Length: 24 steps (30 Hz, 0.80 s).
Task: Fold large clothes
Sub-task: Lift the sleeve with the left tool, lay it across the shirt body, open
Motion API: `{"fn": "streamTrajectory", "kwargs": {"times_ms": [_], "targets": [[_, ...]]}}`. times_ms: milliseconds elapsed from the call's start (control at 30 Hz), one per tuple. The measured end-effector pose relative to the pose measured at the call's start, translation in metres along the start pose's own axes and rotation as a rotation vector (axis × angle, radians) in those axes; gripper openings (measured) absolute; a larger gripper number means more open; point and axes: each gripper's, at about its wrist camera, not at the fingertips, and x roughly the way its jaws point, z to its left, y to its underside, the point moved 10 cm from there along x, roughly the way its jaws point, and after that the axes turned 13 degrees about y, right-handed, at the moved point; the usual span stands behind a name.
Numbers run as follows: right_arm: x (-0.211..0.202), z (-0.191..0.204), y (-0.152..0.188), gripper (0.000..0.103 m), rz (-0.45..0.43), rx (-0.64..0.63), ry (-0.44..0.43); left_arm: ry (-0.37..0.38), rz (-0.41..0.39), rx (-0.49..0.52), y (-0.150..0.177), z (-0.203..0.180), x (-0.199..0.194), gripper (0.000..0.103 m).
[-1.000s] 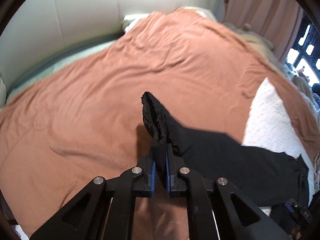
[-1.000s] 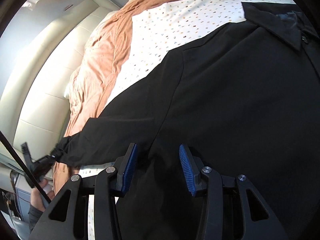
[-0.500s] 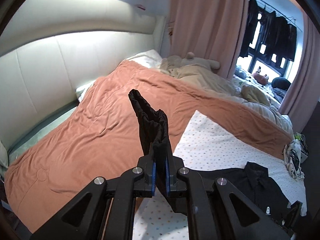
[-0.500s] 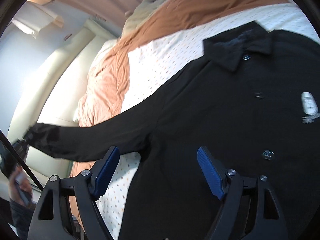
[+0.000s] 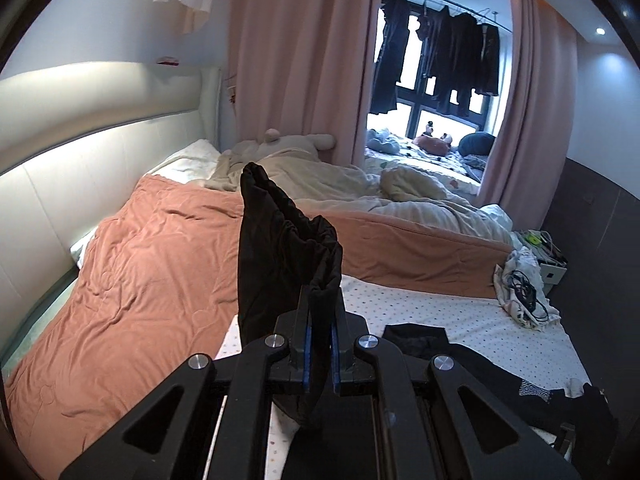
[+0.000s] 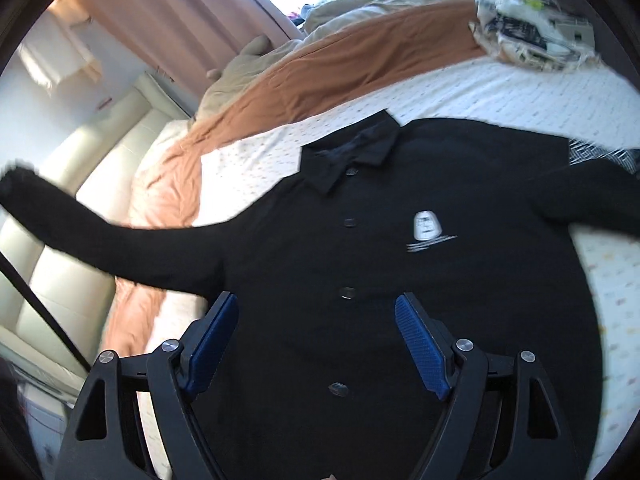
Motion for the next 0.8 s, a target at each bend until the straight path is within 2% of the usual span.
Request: {"fn": "streamTrajectory", "kwargs": {"times_ms": [233, 367, 633, 800], "targets": [[-0.013, -0.038, -0.009, 0.080, -0.030, 0.077, 0.025, 0.100, 0.036, 0.061, 0.006, -0.080, 0.038, 0.009], [-0.007, -0.058, -0.015, 0.080, -0.058, 0.114, 0.126, 0.148, 0.073, 0.086, 0.016, -0.113, 0.065, 0.009], [0.015, -0.088, -0.029, 0.080, -0.027, 0.220, 0.107, 0.248, 0.133, 0.107, 0.039, -0.169, 0.123, 0.009], [0.019, -0.119, -0.036, 0.080, -0.029, 0.315, 0.131, 0.335, 0.196, 0.104, 0.068, -0.206, 0.164, 0.009]]}}
